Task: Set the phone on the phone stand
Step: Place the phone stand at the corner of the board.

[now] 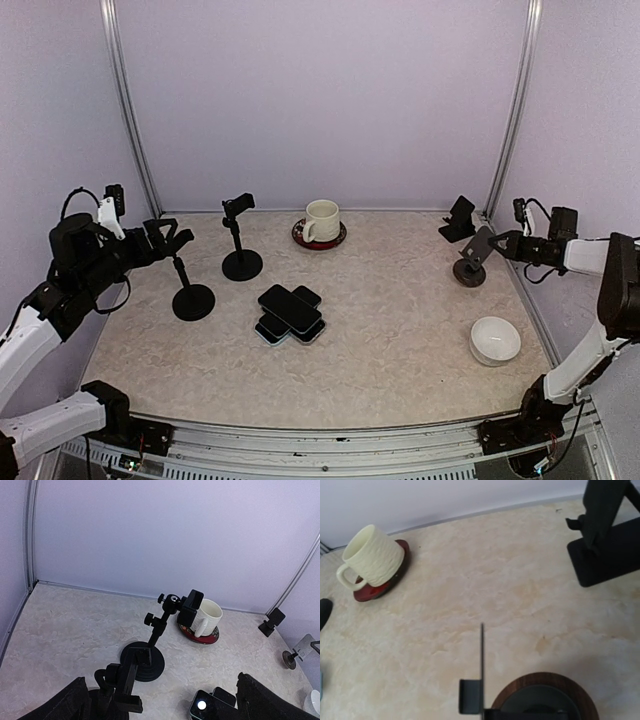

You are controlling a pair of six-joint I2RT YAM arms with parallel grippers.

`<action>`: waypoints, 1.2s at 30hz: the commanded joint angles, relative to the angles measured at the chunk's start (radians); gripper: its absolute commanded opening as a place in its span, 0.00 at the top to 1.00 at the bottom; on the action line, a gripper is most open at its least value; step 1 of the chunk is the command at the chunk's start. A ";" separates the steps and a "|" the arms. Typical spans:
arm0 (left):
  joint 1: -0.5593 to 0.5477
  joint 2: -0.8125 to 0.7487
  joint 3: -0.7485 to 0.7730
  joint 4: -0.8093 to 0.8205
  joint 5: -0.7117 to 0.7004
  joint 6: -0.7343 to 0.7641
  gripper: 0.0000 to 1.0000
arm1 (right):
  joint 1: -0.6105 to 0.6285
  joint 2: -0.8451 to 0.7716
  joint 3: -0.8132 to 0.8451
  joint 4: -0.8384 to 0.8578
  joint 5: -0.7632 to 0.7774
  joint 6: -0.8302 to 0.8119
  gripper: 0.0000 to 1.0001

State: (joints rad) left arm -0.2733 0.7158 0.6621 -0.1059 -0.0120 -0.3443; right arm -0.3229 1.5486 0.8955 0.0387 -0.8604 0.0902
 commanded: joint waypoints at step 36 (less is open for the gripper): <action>-0.029 0.008 0.001 -0.009 -0.016 0.002 0.01 | -0.049 0.146 0.115 -0.025 0.089 -0.050 0.92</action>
State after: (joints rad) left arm -0.2947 0.7433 0.6621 -0.1059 -0.0135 -0.3443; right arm -0.3595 1.6852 0.9863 0.0040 -0.7910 0.0471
